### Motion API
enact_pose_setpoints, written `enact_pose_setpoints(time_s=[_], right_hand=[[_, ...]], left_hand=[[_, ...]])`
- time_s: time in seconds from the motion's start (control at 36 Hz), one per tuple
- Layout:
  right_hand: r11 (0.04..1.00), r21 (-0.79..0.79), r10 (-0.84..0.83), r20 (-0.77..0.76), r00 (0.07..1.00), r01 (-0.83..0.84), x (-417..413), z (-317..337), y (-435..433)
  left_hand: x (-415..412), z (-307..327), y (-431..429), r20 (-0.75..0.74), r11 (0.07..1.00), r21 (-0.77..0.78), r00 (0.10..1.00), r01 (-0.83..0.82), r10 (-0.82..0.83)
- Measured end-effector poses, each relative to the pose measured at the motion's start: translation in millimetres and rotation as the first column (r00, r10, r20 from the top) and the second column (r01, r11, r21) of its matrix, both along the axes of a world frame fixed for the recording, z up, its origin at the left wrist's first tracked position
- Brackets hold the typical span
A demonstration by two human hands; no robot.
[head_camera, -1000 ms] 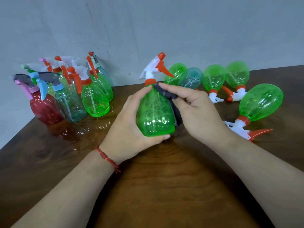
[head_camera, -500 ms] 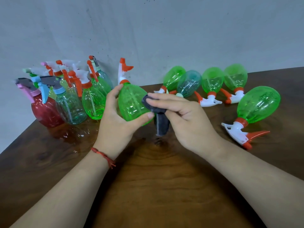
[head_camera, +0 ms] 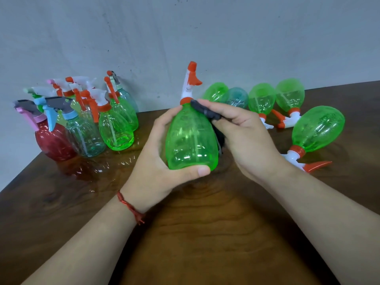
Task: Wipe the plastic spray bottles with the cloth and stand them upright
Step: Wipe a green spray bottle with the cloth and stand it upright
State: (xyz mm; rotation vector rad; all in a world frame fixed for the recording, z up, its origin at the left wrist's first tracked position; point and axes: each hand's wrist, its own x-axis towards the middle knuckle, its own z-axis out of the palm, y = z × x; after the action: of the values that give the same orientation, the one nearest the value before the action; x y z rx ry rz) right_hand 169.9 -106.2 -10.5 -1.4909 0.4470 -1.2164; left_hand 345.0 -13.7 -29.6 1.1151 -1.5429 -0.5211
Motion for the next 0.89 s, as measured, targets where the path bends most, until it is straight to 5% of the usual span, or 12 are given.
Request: enact_pose_setpoints(time_s=[0.31,0.67,0.89], right_hand=[[0.946,-0.284,-0.214,-0.184,0.959,0.157,1,-18,-5],[0.877,-0.478,-0.185,-0.252,0.95,0.044,4,-23,3],[0.891,-0.443,-0.231,-0.256,0.939,0.098,3,-21,-1]], left_hand=[[5,-13,-11,0.324,0.997,0.05,0.945,-0.059,0.039],[26,-10,-22,-0.084,0.94,0.118,0.94,-0.321,0.331],[17,-11,-16,0.1,0.975,0.1,0.977,-0.197,0.188]])
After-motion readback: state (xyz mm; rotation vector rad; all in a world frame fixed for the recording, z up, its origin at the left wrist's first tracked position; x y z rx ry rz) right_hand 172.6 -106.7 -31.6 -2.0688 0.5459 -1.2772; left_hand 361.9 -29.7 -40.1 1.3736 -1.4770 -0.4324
